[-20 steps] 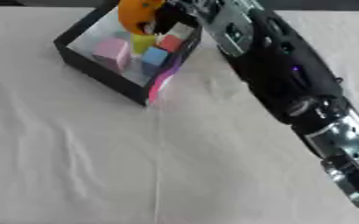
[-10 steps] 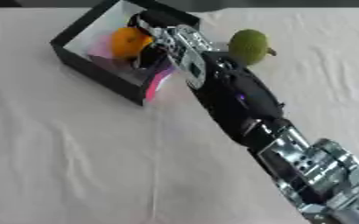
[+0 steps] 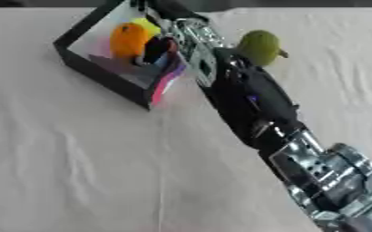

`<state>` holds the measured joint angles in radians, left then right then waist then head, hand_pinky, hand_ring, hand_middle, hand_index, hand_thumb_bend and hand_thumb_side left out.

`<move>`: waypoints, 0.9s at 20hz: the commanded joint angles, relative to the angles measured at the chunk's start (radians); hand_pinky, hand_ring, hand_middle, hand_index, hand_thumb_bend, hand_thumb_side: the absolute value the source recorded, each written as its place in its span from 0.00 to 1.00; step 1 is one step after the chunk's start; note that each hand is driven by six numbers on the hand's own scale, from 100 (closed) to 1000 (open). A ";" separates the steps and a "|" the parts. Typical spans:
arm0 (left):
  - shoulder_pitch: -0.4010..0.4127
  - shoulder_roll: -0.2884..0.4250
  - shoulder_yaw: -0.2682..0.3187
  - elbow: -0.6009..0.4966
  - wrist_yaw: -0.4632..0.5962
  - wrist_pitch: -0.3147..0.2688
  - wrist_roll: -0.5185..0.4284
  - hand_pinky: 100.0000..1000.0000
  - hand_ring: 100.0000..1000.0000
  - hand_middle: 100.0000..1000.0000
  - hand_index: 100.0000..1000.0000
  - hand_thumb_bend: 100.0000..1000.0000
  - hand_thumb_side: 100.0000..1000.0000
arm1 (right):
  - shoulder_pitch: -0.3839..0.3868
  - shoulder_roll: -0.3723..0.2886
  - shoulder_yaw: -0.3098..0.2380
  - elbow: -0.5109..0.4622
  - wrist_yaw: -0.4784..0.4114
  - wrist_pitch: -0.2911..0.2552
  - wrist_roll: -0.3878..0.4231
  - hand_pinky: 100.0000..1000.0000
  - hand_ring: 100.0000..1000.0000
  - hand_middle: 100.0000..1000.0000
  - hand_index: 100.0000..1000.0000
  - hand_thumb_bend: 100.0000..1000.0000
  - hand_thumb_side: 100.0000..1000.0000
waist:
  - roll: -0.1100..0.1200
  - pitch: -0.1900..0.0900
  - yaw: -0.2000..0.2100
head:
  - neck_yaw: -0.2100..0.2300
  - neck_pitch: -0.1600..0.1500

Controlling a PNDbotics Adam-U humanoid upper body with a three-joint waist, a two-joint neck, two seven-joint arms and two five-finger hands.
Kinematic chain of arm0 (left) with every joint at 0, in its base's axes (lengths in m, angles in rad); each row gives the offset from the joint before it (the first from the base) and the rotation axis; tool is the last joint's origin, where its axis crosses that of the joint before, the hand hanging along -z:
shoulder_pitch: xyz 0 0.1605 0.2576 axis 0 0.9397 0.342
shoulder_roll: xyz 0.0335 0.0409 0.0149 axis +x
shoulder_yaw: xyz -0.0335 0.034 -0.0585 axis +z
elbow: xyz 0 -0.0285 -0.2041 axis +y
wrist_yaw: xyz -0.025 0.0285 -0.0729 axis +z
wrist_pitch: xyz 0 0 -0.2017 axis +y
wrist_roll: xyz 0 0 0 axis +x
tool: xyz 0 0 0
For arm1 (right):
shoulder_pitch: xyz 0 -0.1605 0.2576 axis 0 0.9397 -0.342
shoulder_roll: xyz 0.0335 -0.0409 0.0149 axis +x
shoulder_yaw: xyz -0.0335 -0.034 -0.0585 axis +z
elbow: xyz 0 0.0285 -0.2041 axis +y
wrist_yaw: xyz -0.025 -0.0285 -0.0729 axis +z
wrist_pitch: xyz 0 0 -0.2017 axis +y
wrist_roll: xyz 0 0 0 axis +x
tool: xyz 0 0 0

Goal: Pick up objects on the table and place them in the box.

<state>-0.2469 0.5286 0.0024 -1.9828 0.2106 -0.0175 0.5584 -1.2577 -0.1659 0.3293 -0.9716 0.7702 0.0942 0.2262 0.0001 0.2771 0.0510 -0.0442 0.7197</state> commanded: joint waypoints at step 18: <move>0.021 0.036 0.018 -0.017 -0.013 0.005 0.016 0.53 0.70 0.71 0.79 0.32 0.67 | 0.101 -0.405 -0.095 -0.097 -0.166 0.004 0.213 0.85 0.83 0.83 0.92 0.55 0.18 | -0.008 -0.029 -0.029 | 0.048 0.007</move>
<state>-0.2206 0.5311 0.0090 -1.9828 0.2010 -0.0118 0.5703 -1.1398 -0.5282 0.2519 -1.0696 0.6026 0.1040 0.4258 -0.0090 0.2690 0.0207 -0.0005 0.7282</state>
